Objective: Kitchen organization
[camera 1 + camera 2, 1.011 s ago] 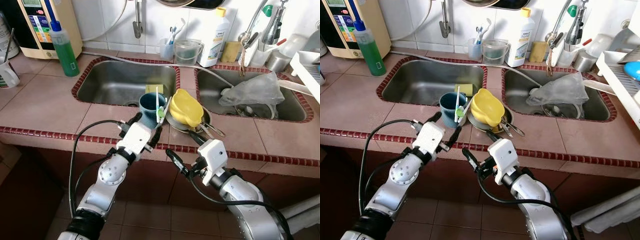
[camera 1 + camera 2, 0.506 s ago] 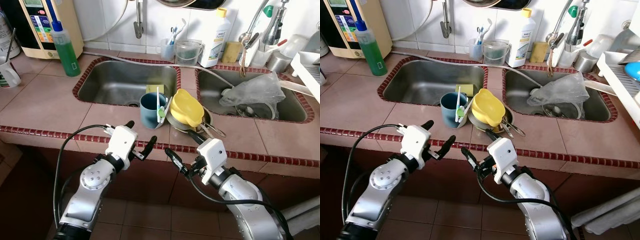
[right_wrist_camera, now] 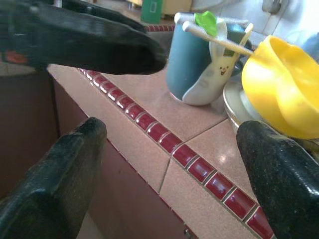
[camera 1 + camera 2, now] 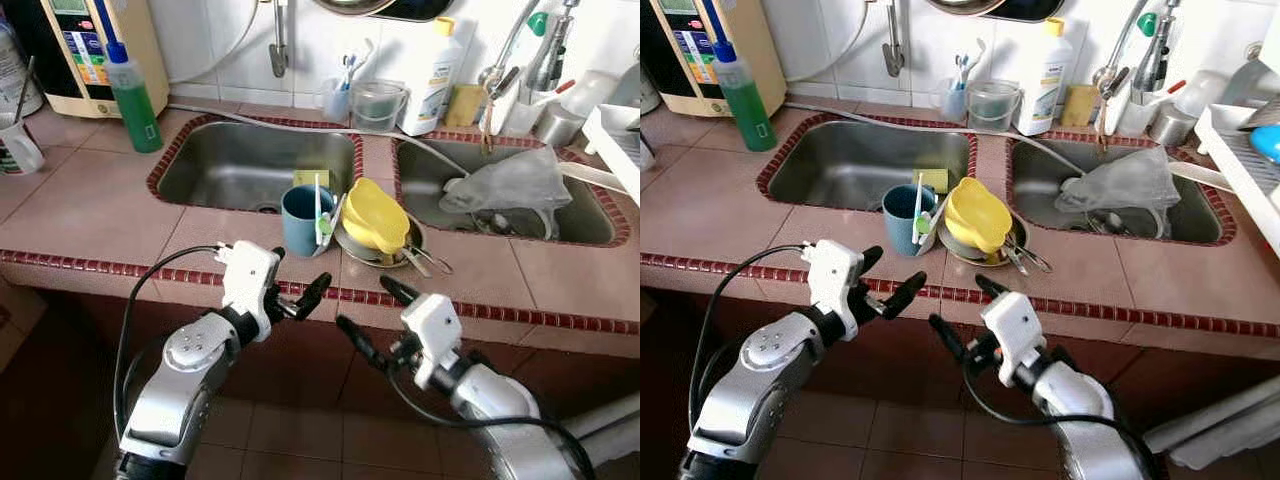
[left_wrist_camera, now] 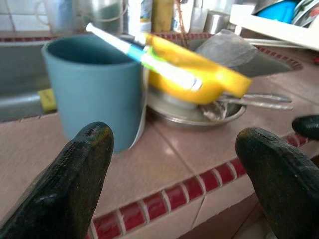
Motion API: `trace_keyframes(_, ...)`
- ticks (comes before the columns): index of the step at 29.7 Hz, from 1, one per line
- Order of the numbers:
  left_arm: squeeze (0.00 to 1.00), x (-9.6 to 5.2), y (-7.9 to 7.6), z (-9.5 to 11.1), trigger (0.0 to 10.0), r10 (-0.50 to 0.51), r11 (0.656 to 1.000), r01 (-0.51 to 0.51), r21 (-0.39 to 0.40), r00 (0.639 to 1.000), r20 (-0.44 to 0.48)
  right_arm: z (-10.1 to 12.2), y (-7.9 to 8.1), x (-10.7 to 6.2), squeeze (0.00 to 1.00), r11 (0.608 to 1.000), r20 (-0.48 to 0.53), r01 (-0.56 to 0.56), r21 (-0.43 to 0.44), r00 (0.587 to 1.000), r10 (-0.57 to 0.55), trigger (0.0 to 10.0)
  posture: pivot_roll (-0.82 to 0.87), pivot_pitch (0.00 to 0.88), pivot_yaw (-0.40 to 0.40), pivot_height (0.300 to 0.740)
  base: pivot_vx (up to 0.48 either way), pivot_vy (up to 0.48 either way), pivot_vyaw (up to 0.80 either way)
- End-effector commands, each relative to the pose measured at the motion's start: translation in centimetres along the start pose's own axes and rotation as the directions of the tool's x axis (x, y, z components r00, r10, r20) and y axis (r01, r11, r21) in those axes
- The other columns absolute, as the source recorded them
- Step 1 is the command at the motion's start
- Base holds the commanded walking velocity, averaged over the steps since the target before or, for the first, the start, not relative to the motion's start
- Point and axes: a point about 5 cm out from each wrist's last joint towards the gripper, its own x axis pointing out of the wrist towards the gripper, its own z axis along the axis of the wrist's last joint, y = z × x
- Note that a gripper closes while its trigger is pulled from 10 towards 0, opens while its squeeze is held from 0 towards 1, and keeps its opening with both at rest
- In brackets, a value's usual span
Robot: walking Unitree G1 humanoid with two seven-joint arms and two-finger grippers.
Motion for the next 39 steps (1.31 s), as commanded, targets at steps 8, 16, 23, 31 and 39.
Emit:
trace_keyframes(8,0.00,1.5,-1.1,1.3,10.0,-0.014,0.995,0.009,-0.101,0.999,-0.042,0.9,-0.4,-0.5,0.00,1.000,0.032,0.012,-0.019,0.999,-0.011,10.0,-0.08,0.062,-0.007,0.740,0.000,0.000,0.00)
trace_keyframes(16,0.00,2.9,-1.3,2.3,10.0,0.012,0.994,-0.020,-0.106,0.997,-0.082,1.2,-0.5,-0.4,0.00,1.000,0.038,0.023,-0.019,0.999,-0.022,10.0,-0.09,0.064,-0.004,0.740,0.000,0.000,0.00)
trace_keyframes(23,0.00,3.7,-0.8,3.0,10.0,0.046,0.992,-0.059,-0.114,0.992,-0.118,1.3,-0.4,-0.3,0.00,0.999,0.041,0.027,-0.019,0.999,-0.026,10.0,-0.09,0.065,-0.003,0.740,0.000,0.000,0.00)
trace_keyframes(31,0.00,4.1,-0.2,3.1,9.5,0.089,0.987,-0.112,-0.116,0.980,-0.180,1.3,-0.5,-0.2,0.00,0.999,0.043,0.034,-0.019,0.998,-0.034,10.0,-0.09,0.064,0.001,0.740,0.000,0.000,0.00)
trace_keyframes(39,0.00,4.1,-0.4,3.2,0.0,0.081,0.987,-0.108,-0.118,0.973,-0.217,1.3,-0.3,-0.2,0.00,0.999,0.042,0.039,-0.014,0.998,-0.038,10.0,-0.09,0.070,0.006,0.740,0.000,0.000,0.00)
